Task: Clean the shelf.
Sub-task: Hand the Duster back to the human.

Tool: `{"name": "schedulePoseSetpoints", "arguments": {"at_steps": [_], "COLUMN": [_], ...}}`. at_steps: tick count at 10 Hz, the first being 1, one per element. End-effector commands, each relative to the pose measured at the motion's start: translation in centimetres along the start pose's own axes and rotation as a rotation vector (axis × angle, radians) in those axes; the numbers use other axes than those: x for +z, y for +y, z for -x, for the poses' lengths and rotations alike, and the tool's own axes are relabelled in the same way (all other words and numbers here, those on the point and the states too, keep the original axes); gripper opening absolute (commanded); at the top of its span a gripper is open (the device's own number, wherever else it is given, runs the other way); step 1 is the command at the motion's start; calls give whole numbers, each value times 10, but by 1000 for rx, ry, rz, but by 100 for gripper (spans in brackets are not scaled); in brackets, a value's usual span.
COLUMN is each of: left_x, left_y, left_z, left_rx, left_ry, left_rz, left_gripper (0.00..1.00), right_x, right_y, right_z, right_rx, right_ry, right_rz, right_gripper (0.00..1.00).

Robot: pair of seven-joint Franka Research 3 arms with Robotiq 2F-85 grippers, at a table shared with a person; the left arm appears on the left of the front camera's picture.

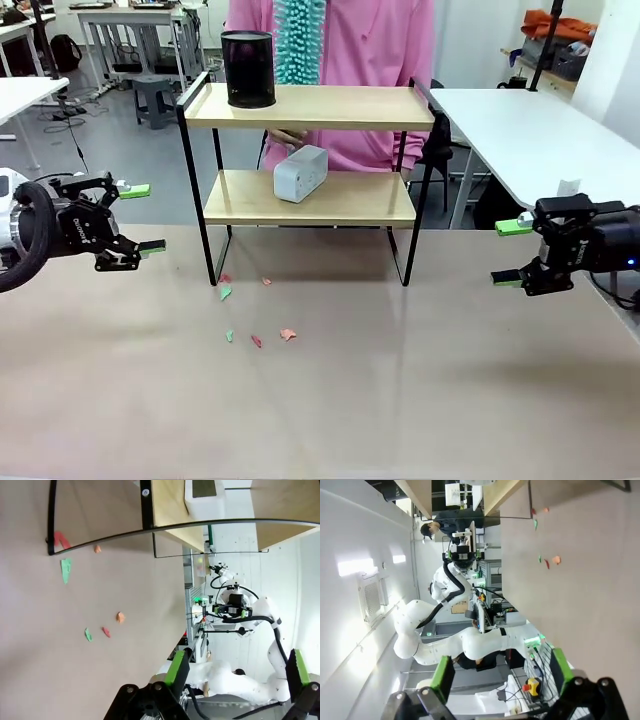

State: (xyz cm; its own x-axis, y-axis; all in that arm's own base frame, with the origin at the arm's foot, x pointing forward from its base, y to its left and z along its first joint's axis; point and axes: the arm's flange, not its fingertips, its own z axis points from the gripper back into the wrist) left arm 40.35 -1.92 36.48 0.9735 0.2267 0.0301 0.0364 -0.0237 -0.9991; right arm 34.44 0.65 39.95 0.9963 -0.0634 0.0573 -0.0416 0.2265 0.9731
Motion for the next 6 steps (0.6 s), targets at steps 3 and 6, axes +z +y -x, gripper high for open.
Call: {"name": "schedulePoseSetpoints", "arguments": {"at_steps": [3, 6], "left_x": [9, 9], "left_y": [-11, -11], "left_z": [8, 8], "left_rx": [-7, -7], "left_ry": [-23, -23], "left_rz": [8, 8], "left_gripper": [100, 100], "right_x": [19, 19], "right_y": [16, 16], "right_z": [9, 9], "right_rx": [20, 20], "right_ry": [-13, -13], "right_rz": [30, 30], "right_gripper": [100, 100]}}
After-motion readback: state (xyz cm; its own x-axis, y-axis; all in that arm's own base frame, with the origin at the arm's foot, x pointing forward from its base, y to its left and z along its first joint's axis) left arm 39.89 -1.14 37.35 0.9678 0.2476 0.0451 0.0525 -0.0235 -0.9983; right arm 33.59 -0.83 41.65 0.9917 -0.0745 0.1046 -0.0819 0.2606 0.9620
